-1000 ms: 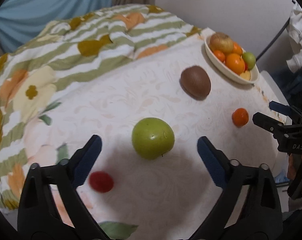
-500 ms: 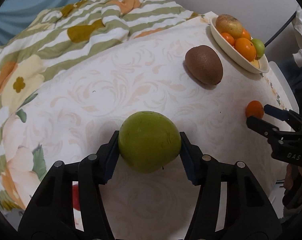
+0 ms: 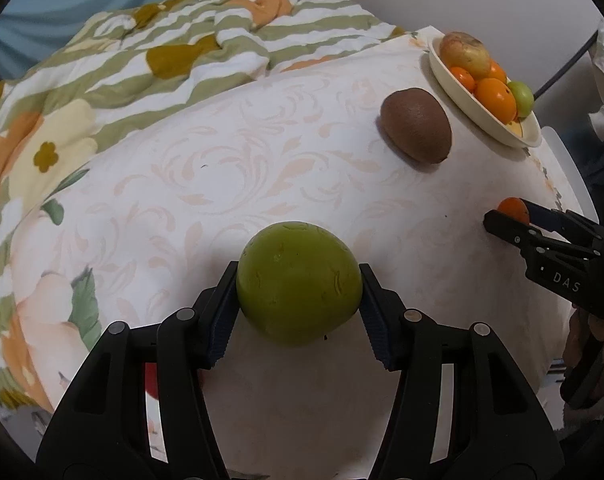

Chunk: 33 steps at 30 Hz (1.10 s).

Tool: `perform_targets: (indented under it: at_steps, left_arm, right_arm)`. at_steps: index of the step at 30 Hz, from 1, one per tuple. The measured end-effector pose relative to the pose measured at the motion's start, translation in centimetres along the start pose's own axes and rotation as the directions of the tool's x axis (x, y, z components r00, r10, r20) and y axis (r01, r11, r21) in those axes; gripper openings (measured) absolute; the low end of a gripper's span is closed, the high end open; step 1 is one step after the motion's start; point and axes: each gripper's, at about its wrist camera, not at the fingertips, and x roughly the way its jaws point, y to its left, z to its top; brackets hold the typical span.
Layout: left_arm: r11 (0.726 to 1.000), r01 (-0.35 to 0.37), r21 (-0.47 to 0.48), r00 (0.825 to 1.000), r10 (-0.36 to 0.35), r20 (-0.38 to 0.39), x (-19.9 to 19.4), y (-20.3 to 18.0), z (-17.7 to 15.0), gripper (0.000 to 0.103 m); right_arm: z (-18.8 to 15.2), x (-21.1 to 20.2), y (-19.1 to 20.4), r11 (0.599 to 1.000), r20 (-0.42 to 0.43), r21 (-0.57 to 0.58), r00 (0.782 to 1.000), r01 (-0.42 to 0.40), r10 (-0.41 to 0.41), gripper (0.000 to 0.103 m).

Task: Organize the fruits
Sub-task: 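Grasp the green apple with the left tool while the right tool grasps a tangerine, then carry the green apple to the plate and release it with the left tool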

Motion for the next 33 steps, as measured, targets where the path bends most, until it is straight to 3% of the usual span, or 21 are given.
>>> perform_targets:
  at_steps: [3, 5, 19, 33]
  left_arm:
    - [1.0, -0.002, -0.01, 1.0, 0.002, 0.003, -0.2, 0.1, -0.3, 0.063]
    - [1.0, -0.007, -0.01, 1.0, 0.007, 0.007, -0.3, 0.1, -0.5, 0.063]
    - [0.999, -0.004, -0.033, 0.998, 0.006, 0.069, -4.9, -0.6, -1.3, 0.063]
    - [0.999, -0.011, -0.045, 0.983, 0.019, 0.185, -10.3, -7.0, 1.8, 0.063]
  right_arm:
    - [0.0, 0.0, 0.4, 1.0, 0.007, -0.009, 1.0, 0.008, -0.008, 0.045]
    - [-0.1, 0.0, 0.8, 0.999, 0.013, -0.039, 1.0, 0.02, -0.019, 0.034]
    - [0.6, -4.2, 1.1, 0.998, 0.077, -0.062, 0.996, -0.028, 0.033, 0.033]
    - [3.2, -10.2, -3.7, 0.99, 0.168, -0.119, 0.982, -0.071, 0.09, 0.033]
